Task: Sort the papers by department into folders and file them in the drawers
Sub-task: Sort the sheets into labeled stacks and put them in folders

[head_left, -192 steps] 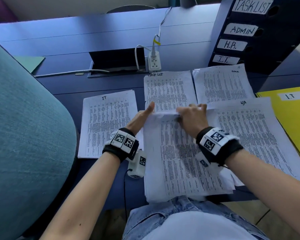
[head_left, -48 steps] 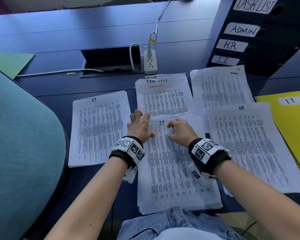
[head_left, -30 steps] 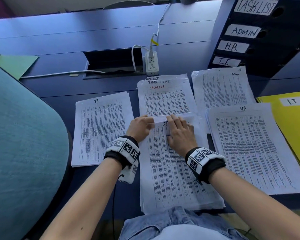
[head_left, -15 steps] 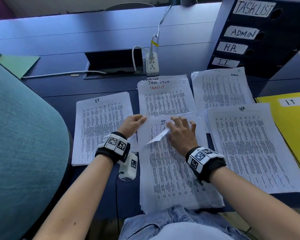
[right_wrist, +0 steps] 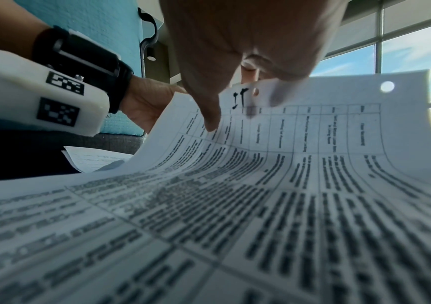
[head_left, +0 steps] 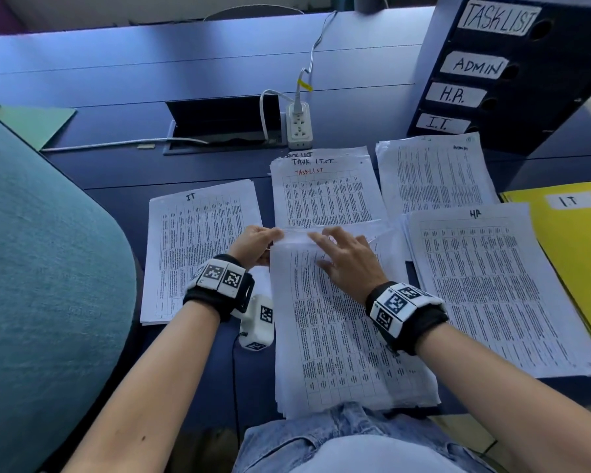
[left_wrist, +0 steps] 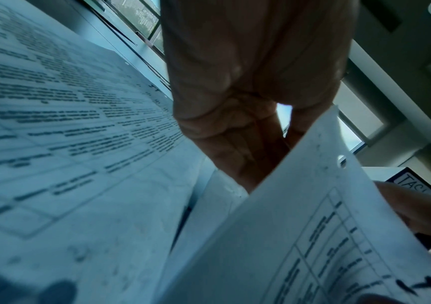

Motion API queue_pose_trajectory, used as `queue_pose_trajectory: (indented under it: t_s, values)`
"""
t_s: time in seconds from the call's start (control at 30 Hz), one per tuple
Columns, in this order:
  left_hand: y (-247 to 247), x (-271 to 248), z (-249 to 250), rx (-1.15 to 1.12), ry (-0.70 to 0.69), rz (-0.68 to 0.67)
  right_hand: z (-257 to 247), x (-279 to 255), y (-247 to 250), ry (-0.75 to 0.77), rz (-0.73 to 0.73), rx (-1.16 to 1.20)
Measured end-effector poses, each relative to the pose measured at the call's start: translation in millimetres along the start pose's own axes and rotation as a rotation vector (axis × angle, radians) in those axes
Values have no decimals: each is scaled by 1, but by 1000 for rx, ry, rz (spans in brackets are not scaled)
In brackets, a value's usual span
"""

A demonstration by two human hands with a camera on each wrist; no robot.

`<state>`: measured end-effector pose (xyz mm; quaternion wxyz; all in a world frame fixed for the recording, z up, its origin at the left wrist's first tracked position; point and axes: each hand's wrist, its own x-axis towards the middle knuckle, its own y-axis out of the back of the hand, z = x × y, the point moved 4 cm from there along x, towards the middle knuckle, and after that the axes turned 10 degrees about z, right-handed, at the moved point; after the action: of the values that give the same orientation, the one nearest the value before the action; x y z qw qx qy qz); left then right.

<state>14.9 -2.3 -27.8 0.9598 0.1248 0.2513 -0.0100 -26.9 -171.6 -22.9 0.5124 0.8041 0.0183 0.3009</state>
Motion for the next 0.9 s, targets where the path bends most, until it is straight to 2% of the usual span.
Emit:
queue_pose_trajectory:
  t_s: [0.13, 0.33, 0.47, 0.57, 0.7, 0.9]
  values:
    - [-2, -4, -1, -29, 3, -44, -1, 2, 0, 31, 1, 11]
    - [-6, -7, -3, -35, -19, 30, -7, -6, 5, 124, 87, 46]
    - [-9, -14, 1, 29, -75, -56, -7, -4, 2, 73, 25, 98]
    - [-11, -15, 2, 95, -115, -55, -10, 0, 5, 61, 66, 81]
    - [-1, -8, -1, 141, -159, 63, -13, -5, 12, 160, 180, 41]
    - [-1, -14, -8, 206, -189, -25, -21, -28, 16, 294, 161, 37]
